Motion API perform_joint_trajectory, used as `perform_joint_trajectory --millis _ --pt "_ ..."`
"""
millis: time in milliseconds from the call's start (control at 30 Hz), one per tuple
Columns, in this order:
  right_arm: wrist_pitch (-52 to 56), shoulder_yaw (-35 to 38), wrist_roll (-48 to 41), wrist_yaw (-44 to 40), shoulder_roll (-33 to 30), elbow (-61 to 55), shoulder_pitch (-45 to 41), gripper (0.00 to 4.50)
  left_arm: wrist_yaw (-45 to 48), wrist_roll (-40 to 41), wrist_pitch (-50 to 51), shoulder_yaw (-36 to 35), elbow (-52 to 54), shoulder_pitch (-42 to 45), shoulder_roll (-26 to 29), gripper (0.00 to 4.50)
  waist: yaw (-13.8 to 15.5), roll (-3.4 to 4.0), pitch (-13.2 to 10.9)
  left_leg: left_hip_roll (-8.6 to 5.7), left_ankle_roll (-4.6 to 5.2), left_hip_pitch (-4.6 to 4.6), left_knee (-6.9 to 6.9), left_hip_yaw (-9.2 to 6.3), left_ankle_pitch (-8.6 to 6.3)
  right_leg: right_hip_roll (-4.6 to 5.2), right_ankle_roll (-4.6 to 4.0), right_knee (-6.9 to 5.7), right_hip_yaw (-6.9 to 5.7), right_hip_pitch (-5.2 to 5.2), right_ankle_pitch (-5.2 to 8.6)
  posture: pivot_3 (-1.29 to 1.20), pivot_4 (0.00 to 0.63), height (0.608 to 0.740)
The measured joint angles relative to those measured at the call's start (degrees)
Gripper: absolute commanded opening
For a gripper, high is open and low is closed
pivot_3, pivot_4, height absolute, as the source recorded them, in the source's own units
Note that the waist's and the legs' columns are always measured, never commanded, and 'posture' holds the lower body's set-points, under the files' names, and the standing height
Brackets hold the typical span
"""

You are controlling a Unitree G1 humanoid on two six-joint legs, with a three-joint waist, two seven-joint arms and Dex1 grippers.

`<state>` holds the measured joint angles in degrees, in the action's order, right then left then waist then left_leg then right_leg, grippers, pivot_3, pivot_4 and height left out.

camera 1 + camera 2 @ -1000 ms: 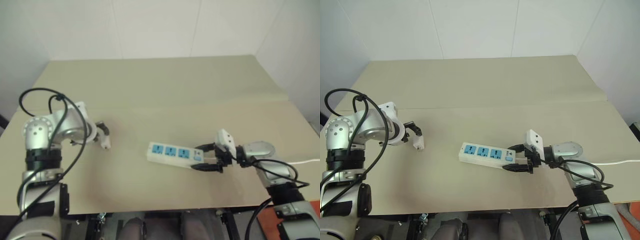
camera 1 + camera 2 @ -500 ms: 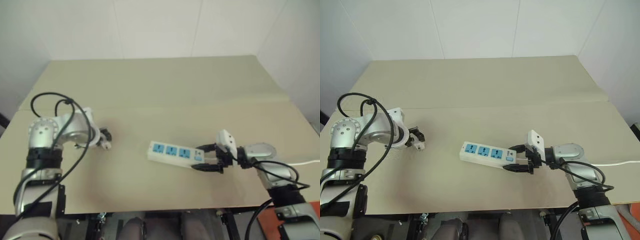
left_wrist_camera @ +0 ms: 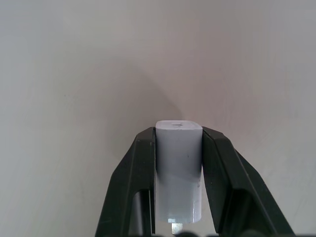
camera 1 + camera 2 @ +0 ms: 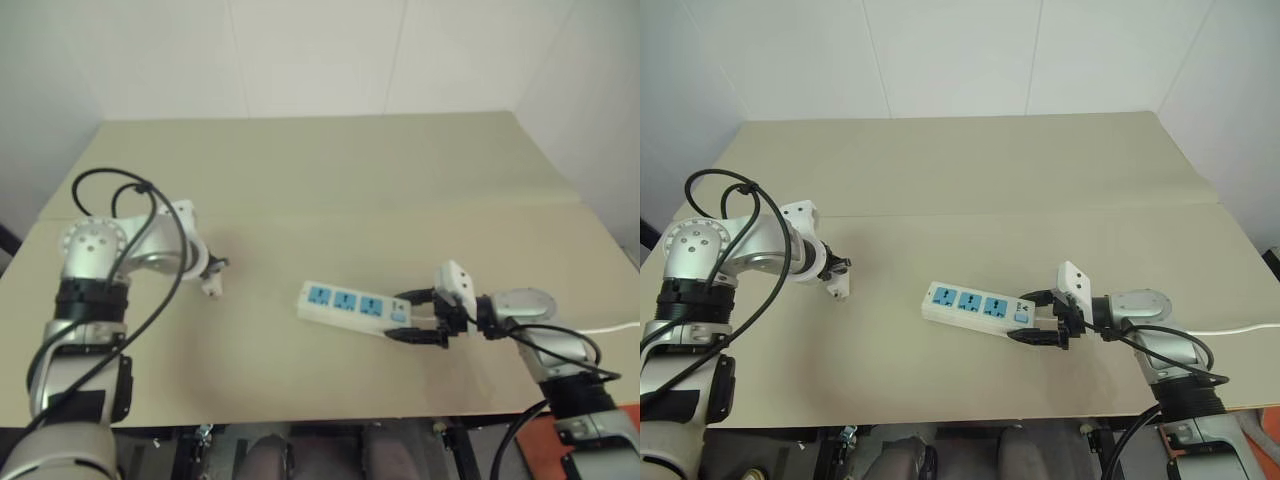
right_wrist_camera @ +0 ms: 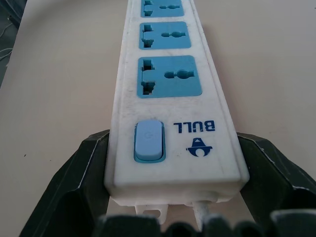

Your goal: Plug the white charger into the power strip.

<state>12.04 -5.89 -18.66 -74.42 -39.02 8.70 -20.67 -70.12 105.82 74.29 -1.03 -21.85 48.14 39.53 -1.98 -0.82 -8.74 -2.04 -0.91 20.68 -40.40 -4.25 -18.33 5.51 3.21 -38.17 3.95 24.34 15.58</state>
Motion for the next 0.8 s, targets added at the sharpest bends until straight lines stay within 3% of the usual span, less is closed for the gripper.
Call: perform_joint_trajectory --millis 233,400,567,633,800 --pt "0.0 0.0 -0.1 0.1 -0.1 0.0 0.0 3.43 2.6 0.5 2.0 0.2 -0.2 0.1 0.9 0.99 0.1 0.0 0.0 -0.01 0.0 0.0 0.0 0.0 0.0 0.0 0.01 0.0 0.0 0.0 -0.01 0.0 0.15 0.74" --pt "-0.1 0.0 -0.1 0.4 0.0 0.0 0.0 3.43 12.8 -0.8 2.5 -1.3 4.4 0.1 2.9 0.99 -0.1 -0.03 0.0 0.0 0.0 0.06 0.0 -0.02 0.0 -0.01 0.01 0.05 -0.01 0.04 -0.01 0.0 0.15 0.74" --pt "-0.1 0.0 0.0 2.6 1.0 -0.5 0.0 3.43 35.0 -12.4 -3.6 -6.9 23.5 -4.0 4.9 0.99 -0.5 -0.02 0.0 0.0 -0.01 0.04 0.09 -0.01 0.0 -0.02 0.01 0.11 0.0 0.03 -0.01 0.0 0.15 0.74" --pt "-0.1 0.0 0.1 3.7 1.3 -1.1 0.3 3.43 48.1 -21.5 -11.0 -7.4 31.6 -9.7 4.6 0.99 -0.6 -0.02 0.0 0.0 -0.03 0.01 0.16 -0.01 0.02 -0.04 0.01 0.13 0.02 0.03 -0.01 0.0 0.15 0.74" --pt "0.1 -0.4 0.5 4.9 1.3 -4.8 1.4 3.43 76.9 -39.3 -30.4 -6.5 34.8 -18.8 -1.5 0.99 -0.2 -0.02 0.0 0.0 -0.05 0.07 0.15 -0.01 0.04 -0.07 0.01 0.24 -0.01 0.0 -0.01 0.0 0.15 0.74"
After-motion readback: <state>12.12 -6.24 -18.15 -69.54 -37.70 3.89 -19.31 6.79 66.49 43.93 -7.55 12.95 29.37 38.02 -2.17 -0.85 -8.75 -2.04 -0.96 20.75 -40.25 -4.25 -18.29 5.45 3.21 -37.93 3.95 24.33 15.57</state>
